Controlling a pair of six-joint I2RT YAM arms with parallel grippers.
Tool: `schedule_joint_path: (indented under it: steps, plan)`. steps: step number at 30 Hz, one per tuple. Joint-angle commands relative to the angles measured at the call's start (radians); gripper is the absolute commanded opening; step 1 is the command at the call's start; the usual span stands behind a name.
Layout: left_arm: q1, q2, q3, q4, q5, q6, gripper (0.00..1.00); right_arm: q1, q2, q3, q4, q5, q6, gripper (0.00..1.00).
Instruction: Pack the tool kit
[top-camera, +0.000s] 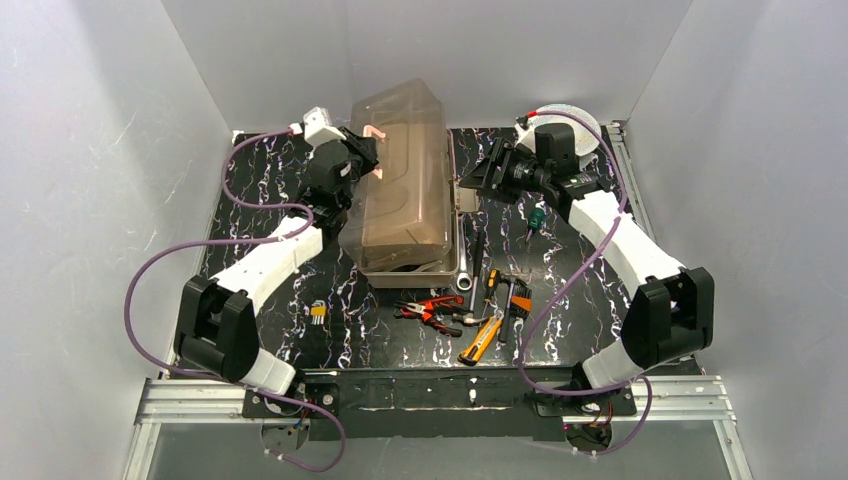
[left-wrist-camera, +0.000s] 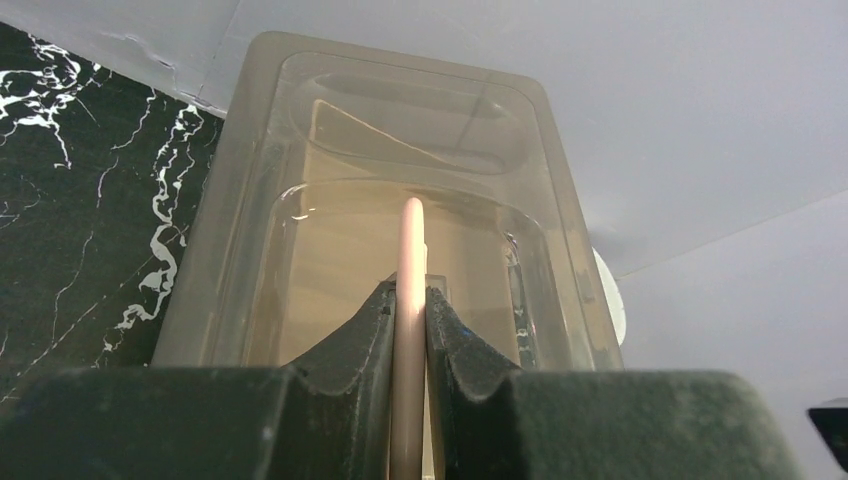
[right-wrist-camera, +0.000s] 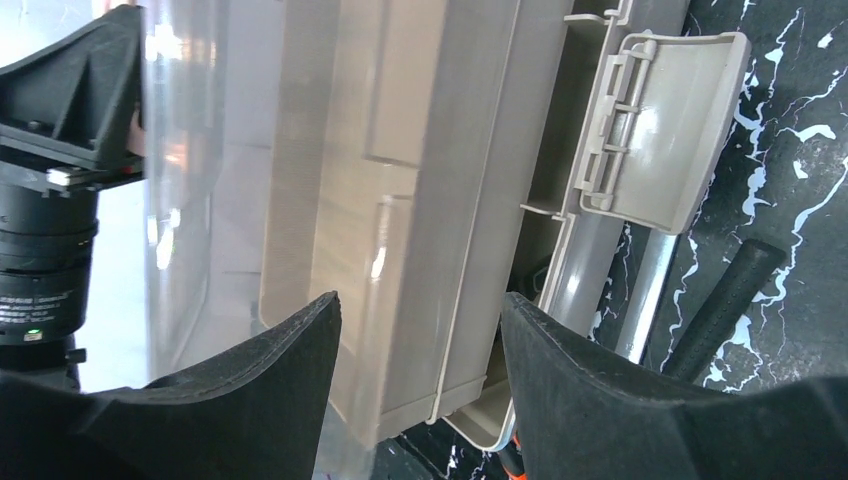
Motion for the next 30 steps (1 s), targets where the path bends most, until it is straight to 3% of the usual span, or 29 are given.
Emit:
schedule_joint_path:
  steps: [1, 5, 9, 12, 21, 28, 30]
  plan:
    - [0.067, -0.067, -0.016, -0.03, 0.019, -0.077, 0.0, -0.007, 0.053, 0.028, 0.067, -0.023, 0.01, 0.68]
    - [0.104, -0.078, -0.038, -0.03, 0.072, -0.142, 0.0, -0.006, 0.112, 0.043, 0.148, -0.095, 0.051, 0.72]
    - [0.137, -0.086, -0.066, -0.019, 0.107, -0.187, 0.0, -0.004, 0.162, -0.016, 0.477, -0.292, 0.185, 0.79]
    - [0.159, -0.089, -0.082, -0.015, 0.131, -0.217, 0.0, -0.001, 0.188, -0.049, 0.678, -0.357, 0.298, 0.81]
    - [0.19, -0.081, -0.1, 0.009, 0.186, -0.277, 0.0, 0.036, 0.264, -0.003, 0.838, -0.426, 0.411, 0.82]
    - [0.19, -0.027, -0.119, 0.094, 0.253, -0.352, 0.0, 0.063, 0.303, 0.035, 0.841, -0.444, 0.43, 0.63]
    - [0.19, -0.018, -0.14, 0.136, 0.243, -0.359, 0.0, 0.067, 0.306, 0.035, 0.839, -0.445, 0.431, 0.5]
